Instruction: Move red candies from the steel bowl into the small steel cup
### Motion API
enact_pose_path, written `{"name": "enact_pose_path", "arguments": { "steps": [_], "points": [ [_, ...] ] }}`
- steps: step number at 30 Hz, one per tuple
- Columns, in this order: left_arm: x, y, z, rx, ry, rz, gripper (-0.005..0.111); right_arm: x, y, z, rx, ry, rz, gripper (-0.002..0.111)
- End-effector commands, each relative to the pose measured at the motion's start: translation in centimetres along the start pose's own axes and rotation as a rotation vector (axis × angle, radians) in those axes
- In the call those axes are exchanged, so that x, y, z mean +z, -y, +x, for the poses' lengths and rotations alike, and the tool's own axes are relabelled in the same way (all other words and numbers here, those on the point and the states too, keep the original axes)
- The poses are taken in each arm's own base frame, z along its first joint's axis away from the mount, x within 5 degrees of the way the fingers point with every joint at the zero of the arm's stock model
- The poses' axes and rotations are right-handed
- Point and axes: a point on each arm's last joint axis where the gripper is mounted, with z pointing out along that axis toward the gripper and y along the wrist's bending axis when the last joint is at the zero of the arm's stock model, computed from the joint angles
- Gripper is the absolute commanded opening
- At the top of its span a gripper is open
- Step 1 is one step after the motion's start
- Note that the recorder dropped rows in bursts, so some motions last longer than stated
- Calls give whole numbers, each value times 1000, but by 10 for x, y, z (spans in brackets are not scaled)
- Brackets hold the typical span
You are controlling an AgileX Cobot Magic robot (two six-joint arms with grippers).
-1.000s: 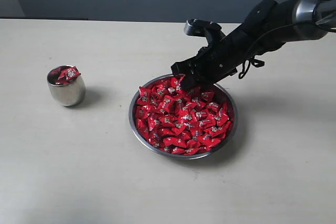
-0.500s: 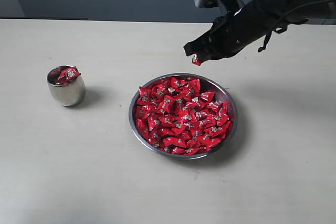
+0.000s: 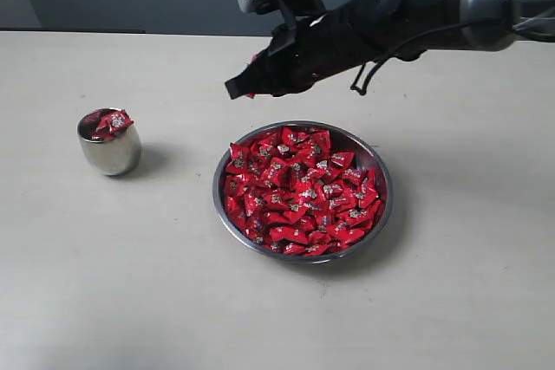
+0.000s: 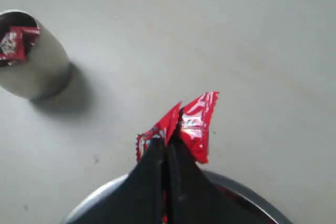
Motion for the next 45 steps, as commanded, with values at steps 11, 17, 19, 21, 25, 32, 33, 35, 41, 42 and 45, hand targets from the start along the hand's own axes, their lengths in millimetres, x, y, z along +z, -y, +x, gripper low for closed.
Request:
{"name": "enact_pose_path", "arguments": {
  "steps": [11,17,19,21,25,32,33,35,41,42,45],
  "points": [
    [0,0,1,-3,2,0,0,74,-43,-49,-103,42,-236,-1],
    [0,0,1,-3,2,0,0,89,-63,-63,-213,85,-267,-1],
    [0,0,1,-3,2,0,0,94,-68,-64,-251,87,-263,-1],
    [0,0,1,-3,2,0,0,98,-73,-66,-283,88,-264,-1],
    [0,0,1,-3,2,0,0,104,-80,-64,-311,80,-275,-1],
    [0,0,1,-3,2,0,0,105,-74,-61,-223,8,-202,-1],
    [0,0,1,-3,2,0,0,103,-73,-62,-220,-1,-187,-1],
    [0,0,1,-3,2,0,0,97,-73,-65,-250,-9,-176,-1],
    [0,0,1,-3,2,0,0,78,-66,-79,-183,24,-168,-1],
    [0,0,1,-3,2,0,0,73,-61,-80,-178,19,-165,-1],
    [0,0,1,-3,2,0,0,66,-49,-73,-144,0,-149,-1]
  ]
}}
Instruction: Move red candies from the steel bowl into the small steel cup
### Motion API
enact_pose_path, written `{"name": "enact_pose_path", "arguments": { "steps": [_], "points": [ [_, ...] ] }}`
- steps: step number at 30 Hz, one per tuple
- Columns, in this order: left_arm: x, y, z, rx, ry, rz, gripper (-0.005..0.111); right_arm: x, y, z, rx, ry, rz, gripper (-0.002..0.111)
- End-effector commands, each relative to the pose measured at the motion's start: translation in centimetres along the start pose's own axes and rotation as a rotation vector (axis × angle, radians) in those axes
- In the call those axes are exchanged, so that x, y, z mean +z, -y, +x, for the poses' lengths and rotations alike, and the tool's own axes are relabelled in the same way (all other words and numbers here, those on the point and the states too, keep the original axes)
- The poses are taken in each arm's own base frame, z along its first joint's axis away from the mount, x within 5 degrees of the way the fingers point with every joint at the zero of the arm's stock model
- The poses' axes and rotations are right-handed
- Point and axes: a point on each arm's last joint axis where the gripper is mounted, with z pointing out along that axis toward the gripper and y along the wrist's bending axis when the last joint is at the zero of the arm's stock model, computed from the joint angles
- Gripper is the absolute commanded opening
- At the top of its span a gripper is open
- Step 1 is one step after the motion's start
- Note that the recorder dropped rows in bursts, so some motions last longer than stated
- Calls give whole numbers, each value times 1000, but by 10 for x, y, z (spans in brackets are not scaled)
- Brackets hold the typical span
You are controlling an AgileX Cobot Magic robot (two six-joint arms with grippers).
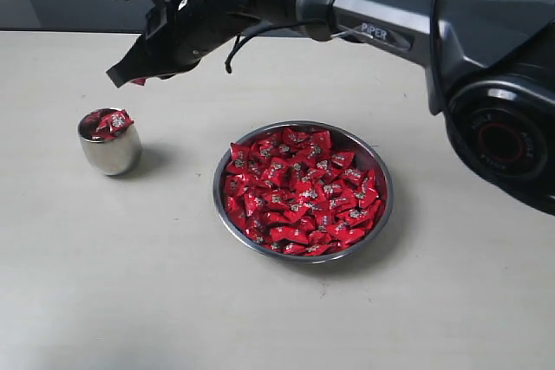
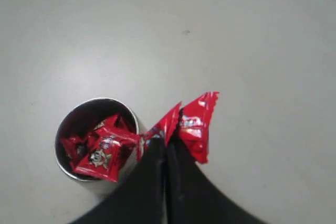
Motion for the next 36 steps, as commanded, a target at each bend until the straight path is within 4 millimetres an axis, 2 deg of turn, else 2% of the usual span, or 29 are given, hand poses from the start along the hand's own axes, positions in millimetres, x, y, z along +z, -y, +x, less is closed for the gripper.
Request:
{"name": "enact_pose_path", "arguments": {
  "steps": [1,5,10,15,22,26,29,36],
  "points": [
    [0,0,1,-3,2,0,0,-21,18,8,67,-3,34,-1],
    [0,0,1,-3,2,0,0,-37,24,35,94,0,97,-1],
    [0,0,1,-3,2,0,0,-60,24,79,149,-7,208,-1],
    [0,0,1,-3,2,0,0,-82,18,116,178,-56,252,-1],
    [0,0,1,-3,2,0,0,-112,6,152,237,-52,323,-1],
    [0,0,1,-3,2,0,0,-116,1,172,252,-98,325,-1],
    [0,0,1,-3,2,0,0,-116,-1,178,281,-113,321,-1],
    [0,0,1,-3,2,0,0,-123,-6,177,303,-119,293,-1]
  ]
}}
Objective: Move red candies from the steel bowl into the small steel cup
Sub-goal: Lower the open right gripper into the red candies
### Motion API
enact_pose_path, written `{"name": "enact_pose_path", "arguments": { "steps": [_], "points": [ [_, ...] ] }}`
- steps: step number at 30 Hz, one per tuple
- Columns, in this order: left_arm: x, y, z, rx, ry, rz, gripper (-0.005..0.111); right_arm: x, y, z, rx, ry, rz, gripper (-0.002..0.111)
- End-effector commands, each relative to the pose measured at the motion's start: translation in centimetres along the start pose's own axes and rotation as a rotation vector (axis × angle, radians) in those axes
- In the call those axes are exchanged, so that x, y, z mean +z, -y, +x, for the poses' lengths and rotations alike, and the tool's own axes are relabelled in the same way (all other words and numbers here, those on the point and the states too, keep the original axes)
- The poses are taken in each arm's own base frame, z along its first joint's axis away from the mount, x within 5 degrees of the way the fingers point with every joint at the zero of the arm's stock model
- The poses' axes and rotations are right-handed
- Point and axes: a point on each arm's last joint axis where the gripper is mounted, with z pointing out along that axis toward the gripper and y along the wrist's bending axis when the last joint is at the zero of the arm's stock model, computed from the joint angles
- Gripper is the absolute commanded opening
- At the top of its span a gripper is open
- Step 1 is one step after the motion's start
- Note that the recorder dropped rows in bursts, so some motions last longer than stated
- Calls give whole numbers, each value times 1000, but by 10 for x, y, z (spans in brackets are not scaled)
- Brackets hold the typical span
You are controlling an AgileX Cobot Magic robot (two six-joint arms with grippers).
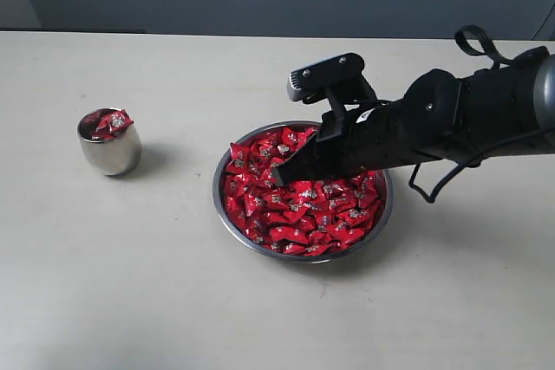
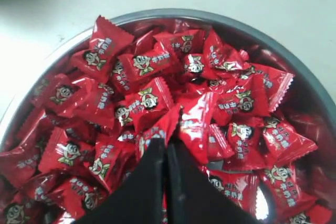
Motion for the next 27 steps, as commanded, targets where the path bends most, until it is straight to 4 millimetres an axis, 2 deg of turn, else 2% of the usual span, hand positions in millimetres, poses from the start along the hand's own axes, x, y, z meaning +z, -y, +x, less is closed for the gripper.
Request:
{"name": "enact_pose_path", "arguments": {
  "steps": [1,4,9,15,23,25,27],
  "points": [
    [0,0,1,-3,2,0,0,-3,-1,2,14,-28,-23,-1],
    [0,0,1,-3,2,0,0,-3,2,3,56,-26,-16,-1],
    [0,0,1,-3,2,0,0,0,22,8,120,-80,-2,-1],
    [0,0,1,-3,2,0,0,14,23,21,104,-155,-11,-1],
    [0,0,1,-3,2,0,0,15,24,21,56,-148,3,-1],
    [0,0,1,-3,2,0,0,15,24,21,57,-154,-2,4],
    [0,0,1,-3,2,0,0,14,24,22,55,-162,-7,15]
  ]
}}
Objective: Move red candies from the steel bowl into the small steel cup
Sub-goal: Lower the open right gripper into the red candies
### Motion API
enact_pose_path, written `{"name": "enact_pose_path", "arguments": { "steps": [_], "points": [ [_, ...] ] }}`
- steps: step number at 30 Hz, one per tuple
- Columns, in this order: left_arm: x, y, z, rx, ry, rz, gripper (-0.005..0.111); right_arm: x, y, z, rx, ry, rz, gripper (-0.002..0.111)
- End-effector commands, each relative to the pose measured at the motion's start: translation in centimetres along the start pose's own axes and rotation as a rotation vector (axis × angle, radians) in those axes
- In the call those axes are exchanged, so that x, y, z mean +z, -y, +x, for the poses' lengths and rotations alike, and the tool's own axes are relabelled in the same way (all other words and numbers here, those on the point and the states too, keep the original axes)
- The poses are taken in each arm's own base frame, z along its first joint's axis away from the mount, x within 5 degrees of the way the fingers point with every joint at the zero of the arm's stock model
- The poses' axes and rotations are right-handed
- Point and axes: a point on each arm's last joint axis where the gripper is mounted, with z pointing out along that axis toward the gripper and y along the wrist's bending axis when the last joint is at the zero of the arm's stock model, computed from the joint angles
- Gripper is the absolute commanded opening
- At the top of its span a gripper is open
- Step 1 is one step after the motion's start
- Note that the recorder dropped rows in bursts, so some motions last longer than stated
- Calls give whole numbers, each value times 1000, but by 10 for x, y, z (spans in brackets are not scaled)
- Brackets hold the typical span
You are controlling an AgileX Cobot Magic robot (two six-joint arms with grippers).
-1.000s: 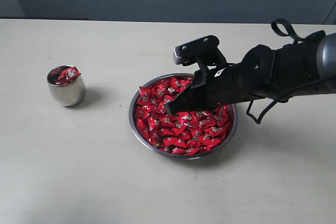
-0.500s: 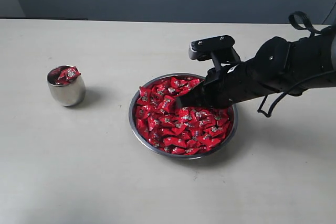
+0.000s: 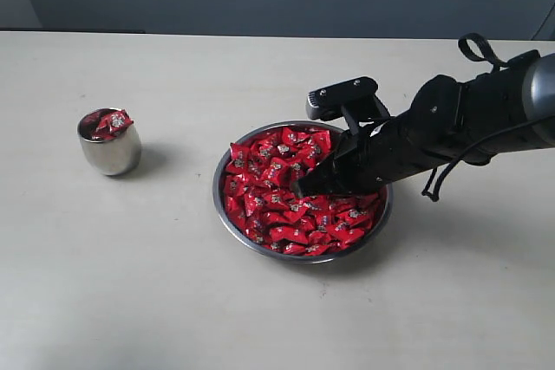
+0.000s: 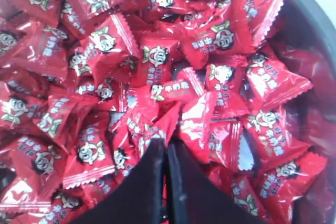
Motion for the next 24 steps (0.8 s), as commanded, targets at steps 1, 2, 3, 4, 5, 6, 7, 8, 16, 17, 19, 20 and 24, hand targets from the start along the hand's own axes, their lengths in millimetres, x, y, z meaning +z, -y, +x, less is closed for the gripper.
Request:
{"name": "enact_pose_path", "arguments": {
  "steps": [1,2,3,4,5,6,7,8,16,17,19,20,24],
  "points": [
    [0,0,1,-3,2,0,0,0,2,3,-14,-17,-1,23],
    [0,0,1,-3,2,0,0,0,2,3,-14,-17,-1,31],
    [0,0,1,-3,2,0,0,0,2,3,-14,-17,-1,38],
    [0,0,1,-3,2,0,0,0,2,3,-10,-17,-2,43],
    [0,0,1,-3,2,0,0,0,2,3,-10,-17,-2,45],
    [0,0,1,-3,2,0,0,0,2,3,-10,-17,-2,45],
    [0,0,1,-3,2,0,0,0,2,2,-10,-15,-1,44],
    [0,0,1,-3,2,0,0,0,2,2,-10,-13,0,43],
    [0,0,1,-3,2,0,0,-4,-6,-8,-17,-57,-69,26],
    [0,0,1,-3,2,0,0,-5,-7,-10,-19,-64,-81,28],
    [0,0,1,-3,2,0,0,-6,-8,-13,-19,-67,-91,32],
    [0,0,1,-3,2,0,0,-7,-9,-14,-16,-65,-93,34],
    [0,0,1,-3,2,0,0,-7,-8,-14,-12,-59,-88,35]
  ]
}}
